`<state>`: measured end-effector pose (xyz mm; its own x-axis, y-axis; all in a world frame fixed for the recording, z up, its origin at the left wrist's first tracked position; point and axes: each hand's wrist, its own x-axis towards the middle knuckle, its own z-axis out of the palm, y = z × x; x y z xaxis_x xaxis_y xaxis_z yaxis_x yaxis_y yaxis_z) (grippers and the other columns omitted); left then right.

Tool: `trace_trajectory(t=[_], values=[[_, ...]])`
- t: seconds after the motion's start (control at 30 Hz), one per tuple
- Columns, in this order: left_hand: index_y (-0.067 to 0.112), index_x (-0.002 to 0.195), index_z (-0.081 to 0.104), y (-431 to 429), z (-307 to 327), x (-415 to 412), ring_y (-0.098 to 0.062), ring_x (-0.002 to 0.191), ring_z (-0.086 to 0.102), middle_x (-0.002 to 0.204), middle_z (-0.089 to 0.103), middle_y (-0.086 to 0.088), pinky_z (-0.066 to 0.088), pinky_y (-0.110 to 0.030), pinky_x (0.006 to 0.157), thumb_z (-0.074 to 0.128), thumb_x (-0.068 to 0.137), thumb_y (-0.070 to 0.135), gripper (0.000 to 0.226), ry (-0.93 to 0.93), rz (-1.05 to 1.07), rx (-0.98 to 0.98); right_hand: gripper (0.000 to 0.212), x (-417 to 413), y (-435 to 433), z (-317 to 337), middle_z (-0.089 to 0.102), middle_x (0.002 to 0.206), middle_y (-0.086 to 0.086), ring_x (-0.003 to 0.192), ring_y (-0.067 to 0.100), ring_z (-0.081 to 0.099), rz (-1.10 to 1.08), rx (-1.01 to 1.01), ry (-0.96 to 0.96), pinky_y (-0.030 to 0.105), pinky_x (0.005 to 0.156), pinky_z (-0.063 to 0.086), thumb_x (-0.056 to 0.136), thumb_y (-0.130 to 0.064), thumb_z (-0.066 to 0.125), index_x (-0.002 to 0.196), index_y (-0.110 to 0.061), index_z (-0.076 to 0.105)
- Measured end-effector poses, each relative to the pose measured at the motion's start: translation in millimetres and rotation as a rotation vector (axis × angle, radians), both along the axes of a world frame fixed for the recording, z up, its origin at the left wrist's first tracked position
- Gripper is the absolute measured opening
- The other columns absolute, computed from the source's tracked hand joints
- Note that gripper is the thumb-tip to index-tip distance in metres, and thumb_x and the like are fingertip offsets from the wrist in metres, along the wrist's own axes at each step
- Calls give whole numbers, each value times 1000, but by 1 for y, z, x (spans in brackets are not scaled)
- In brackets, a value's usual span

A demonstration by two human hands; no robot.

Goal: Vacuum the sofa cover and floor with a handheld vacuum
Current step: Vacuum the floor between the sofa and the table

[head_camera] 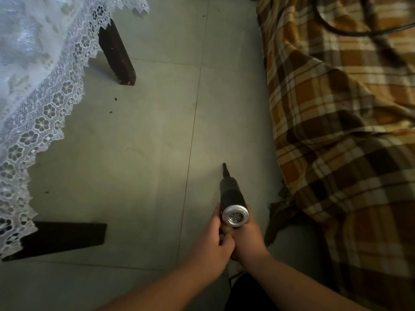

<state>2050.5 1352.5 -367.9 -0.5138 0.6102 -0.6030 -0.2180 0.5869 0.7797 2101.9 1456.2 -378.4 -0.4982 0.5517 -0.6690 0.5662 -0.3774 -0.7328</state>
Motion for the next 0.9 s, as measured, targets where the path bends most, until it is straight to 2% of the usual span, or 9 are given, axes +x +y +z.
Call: trace_trajectory(t=[0.07, 0.17, 0.3, 0.4, 0.5, 0.57, 0.67, 0.8, 0.9], values=[[52, 149, 13, 5, 1, -2, 19, 96, 55, 123, 57, 21, 42, -1, 78, 52, 95, 19, 74, 3, 9, -8, 35, -5, 3, -2, 66, 87, 8, 65, 5, 66, -18, -18, -3, 12, 54, 52, 83, 12, 69, 103, -15, 58], [49, 153, 12, 4, -4, -6, 14, 103, 57, 128, 59, 17, 50, -18, 93, 53, 94, 22, 76, 17, 32, -3, 34, -11, 5, -5, 64, 86, 8, 61, 2, 65, 17, -25, -11, 11, 54, 51, 83, 15, 68, 110, -1, 56], [49, 153, 12, 4, -9, -10, 9, 113, 57, 136, 58, 10, 50, -30, 102, 53, 88, 32, 79, 41, 46, -8, 38, -16, 7, -5, 66, 90, 6, 64, -3, 66, 89, 32, 1, 10, 55, 50, 81, 11, 71, 108, -13, 56], [47, 154, 13, 10, -7, -12, 4, 119, 55, 138, 56, 10, 47, -21, 99, 53, 94, 23, 76, 42, 34, -15, 40, -20, 11, -4, 68, 91, 3, 77, 13, 69, 72, 47, -16, 12, 56, 51, 79, 5, 73, 109, -16, 58], [49, 153, 13, 14, -3, -13, 8, 111, 56, 131, 58, 16, 42, -5, 84, 50, 95, 20, 74, 57, 6, -8, 40, -17, 12, -1, 69, 88, 5, 70, 9, 69, 30, 80, -13, 13, 55, 52, 77, 9, 72, 108, -11, 58], [52, 149, 16, 13, 2, -10, 14, 98, 57, 121, 57, 23, 41, 0, 74, 49, 95, 21, 71, 73, -30, -9, 39, -7, 9, 0, 70, 89, 11, 75, 18, 71, -5, 84, -19, 27, 65, 60, 76, 11, 72, 108, -9, 58], [47, 152, 15, 9, 3, 3, 17, 97, 58, 133, 54, 21, 43, -3, 79, 51, 94, 21, 72, 62, -35, 3, 40, 8, 5, -2, 73, 93, 14, 85, 25, 74, -9, 76, -29, 45, 79, 62, 76, 5, 76, 109, -10, 60], [47, 152, 15, 12, 0, 14, 22, 101, 53, 137, 52, 21, 46, -12, 90, 47, 85, 31, 77, 24, -16, 15, 37, 17, 5, -2, 72, 91, 10, 72, 4, 70, 10, 116, -53, 15, 58, 54, 78, 4, 77, 109, -9, 61], [52, 149, 12, 19, 2, 8, 24, 88, 54, 116, 57, 27, 45, -4, 77, 50, 93, 23, 74, 23, -23, 14, 35, 14, 11, -4, 70, 88, 10, 63, -3, 68, -15, 115, -57, 10, 51, 49, 80, 6, 74, 111, -6, 61]])
